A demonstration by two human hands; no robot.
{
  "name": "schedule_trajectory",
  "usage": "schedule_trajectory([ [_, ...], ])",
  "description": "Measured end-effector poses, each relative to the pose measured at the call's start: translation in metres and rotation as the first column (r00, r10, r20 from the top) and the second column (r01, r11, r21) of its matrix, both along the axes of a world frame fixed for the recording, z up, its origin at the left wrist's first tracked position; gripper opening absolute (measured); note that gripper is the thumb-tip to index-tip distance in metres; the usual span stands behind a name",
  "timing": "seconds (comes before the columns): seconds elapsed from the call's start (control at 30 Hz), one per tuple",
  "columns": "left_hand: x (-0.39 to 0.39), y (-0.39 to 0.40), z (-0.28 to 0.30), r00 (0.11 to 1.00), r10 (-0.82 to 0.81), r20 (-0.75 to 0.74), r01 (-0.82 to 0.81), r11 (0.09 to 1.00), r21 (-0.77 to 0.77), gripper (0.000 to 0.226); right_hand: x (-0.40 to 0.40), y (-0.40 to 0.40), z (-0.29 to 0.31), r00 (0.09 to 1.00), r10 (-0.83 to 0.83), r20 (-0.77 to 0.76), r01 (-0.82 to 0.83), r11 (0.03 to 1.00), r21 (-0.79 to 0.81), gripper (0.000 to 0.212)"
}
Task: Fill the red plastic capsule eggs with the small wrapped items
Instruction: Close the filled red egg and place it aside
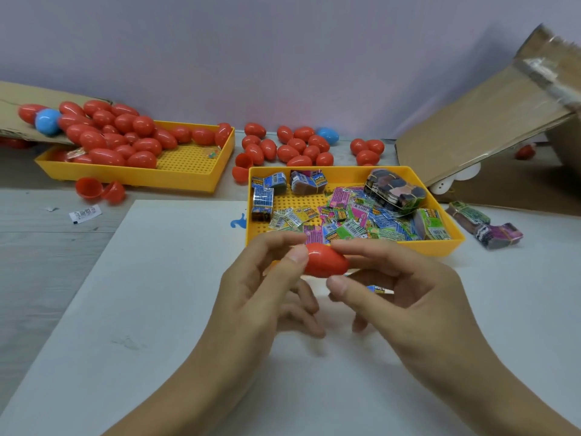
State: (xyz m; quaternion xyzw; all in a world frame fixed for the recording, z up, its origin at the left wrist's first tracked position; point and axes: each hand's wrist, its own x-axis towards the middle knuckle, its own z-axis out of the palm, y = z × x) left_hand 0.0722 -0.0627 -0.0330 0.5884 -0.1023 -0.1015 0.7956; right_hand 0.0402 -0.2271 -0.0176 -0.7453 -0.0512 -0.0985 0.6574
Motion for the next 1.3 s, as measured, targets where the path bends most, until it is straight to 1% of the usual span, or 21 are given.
schedule_trajectory([
  [0.1, 0.0, -0.003, 0.001, 1.0, 0.01, 0.008, -0.01, 0.999, 0.04, 0.038, 0.0, 0.002, -0.004, 0.999, -0.032, 0.028, 0.033, 0.998, -0.051, 0.036],
  [0.2, -0.001, -0.002, 0.001, 0.998, 0.045, 0.047, -0.047, 0.998, 0.049, 0.02, 0.001, 0.001, -0.004, 0.999, -0.022, 0.046, 0.024, 0.999, -0.04, 0.034],
  [0.3, -0.001, -0.001, 0.0, 0.994, 0.046, 0.102, -0.048, 0.999, 0.015, 0.024, 0.002, -0.003, -0.002, 1.0, -0.015, 0.024, 0.014, 0.999, 0.034, 0.028],
  [0.43, -0.001, 0.0, -0.002, 0.984, 0.073, 0.165, -0.078, 0.997, 0.024, 0.023, 0.004, -0.005, 0.002, 0.995, -0.026, -0.094, 0.039, 0.99, 0.133, 0.018],
  [0.53, 0.0, 0.001, -0.002, 0.981, 0.073, 0.18, -0.08, 0.996, 0.035, 0.026, 0.004, -0.003, 0.002, 0.994, -0.01, -0.106, 0.026, 0.988, 0.153, 0.02],
  [0.67, 0.001, 0.002, -0.002, 0.985, 0.053, 0.164, -0.064, 0.996, 0.063, 0.039, 0.003, -0.004, 0.0, 0.997, -0.025, -0.077, 0.035, 0.991, 0.128, 0.023],
  [0.7, 0.001, 0.001, -0.002, 0.986, 0.047, 0.16, -0.059, 0.996, 0.068, 0.042, 0.003, -0.004, 0.0, 0.997, -0.026, -0.066, 0.033, 0.995, 0.094, 0.023],
  [0.73, 0.001, 0.001, -0.002, 0.986, 0.052, 0.161, -0.064, 0.995, 0.072, 0.043, 0.003, -0.005, 0.001, 0.999, -0.03, -0.045, 0.031, 0.999, 0.023, 0.022],
  [0.8, 0.002, 0.001, -0.001, 0.981, 0.083, 0.173, -0.096, 0.993, 0.071, 0.042, 0.005, -0.014, 0.004, 0.999, -0.035, -0.01, 0.032, 0.976, -0.217, 0.017],
  [0.83, 0.002, 0.001, -0.001, 0.978, 0.099, 0.182, -0.112, 0.992, 0.063, 0.04, 0.007, -0.021, 0.006, 0.999, -0.041, -0.013, 0.034, 0.938, -0.344, 0.015],
  [0.87, 0.002, 0.002, 0.0, 0.975, 0.112, 0.19, -0.125, 0.99, 0.058, 0.039, 0.009, -0.029, 0.008, 0.998, -0.06, -0.034, 0.037, 0.882, -0.471, 0.013],
  [0.93, 0.002, 0.002, 0.0, 0.971, 0.131, 0.198, -0.144, 0.988, 0.054, 0.037, 0.014, -0.042, 0.011, 0.989, -0.107, -0.105, 0.002, 0.707, -0.707, 0.009],
  [0.97, 0.003, 0.002, 0.0, 0.969, 0.145, 0.201, -0.158, 0.986, 0.053, 0.036, 0.015, -0.045, 0.012, 0.981, -0.13, -0.144, -0.032, 0.624, -0.781, 0.014],
  [1.0, 0.003, 0.003, 0.0, 0.965, 0.161, 0.208, -0.176, 0.983, 0.053, 0.034, 0.015, -0.046, 0.013, 0.971, -0.155, -0.184, -0.065, 0.566, -0.822, 0.023],
  [1.03, 0.003, 0.003, -0.001, 0.96, 0.175, 0.219, -0.192, 0.98, 0.057, 0.032, 0.015, -0.046, 0.012, 0.963, -0.168, -0.211, -0.089, 0.541, -0.837, 0.029],
  [1.07, 0.003, 0.002, -0.002, 0.956, 0.183, 0.229, -0.202, 0.978, 0.061, 0.03, 0.014, -0.044, 0.012, 0.96, -0.17, -0.224, -0.1, 0.536, -0.838, 0.029],
  [1.1, 0.003, 0.002, -0.003, 0.954, 0.183, 0.238, -0.203, 0.977, 0.062, 0.028, 0.013, -0.042, 0.011, 0.962, -0.166, -0.216, -0.091, 0.551, -0.829, 0.023],
  [1.17, 0.002, 0.001, -0.004, 0.952, 0.174, 0.254, -0.196, 0.978, 0.065, 0.027, 0.014, -0.04, 0.012, 0.966, -0.171, -0.194, -0.062, 0.574, -0.816, 0.002],
  [1.23, 0.001, 0.001, -0.005, 0.952, 0.161, 0.26, -0.183, 0.981, 0.061, 0.026, 0.014, -0.04, 0.012, 0.965, -0.175, -0.197, -0.058, 0.587, -0.807, 0.015],
  [1.3, 0.0, 0.001, -0.004, 0.952, 0.164, 0.258, -0.185, 0.981, 0.06, 0.024, 0.014, -0.04, 0.012, 0.967, -0.163, -0.197, -0.064, 0.593, -0.802, 0.019],
])
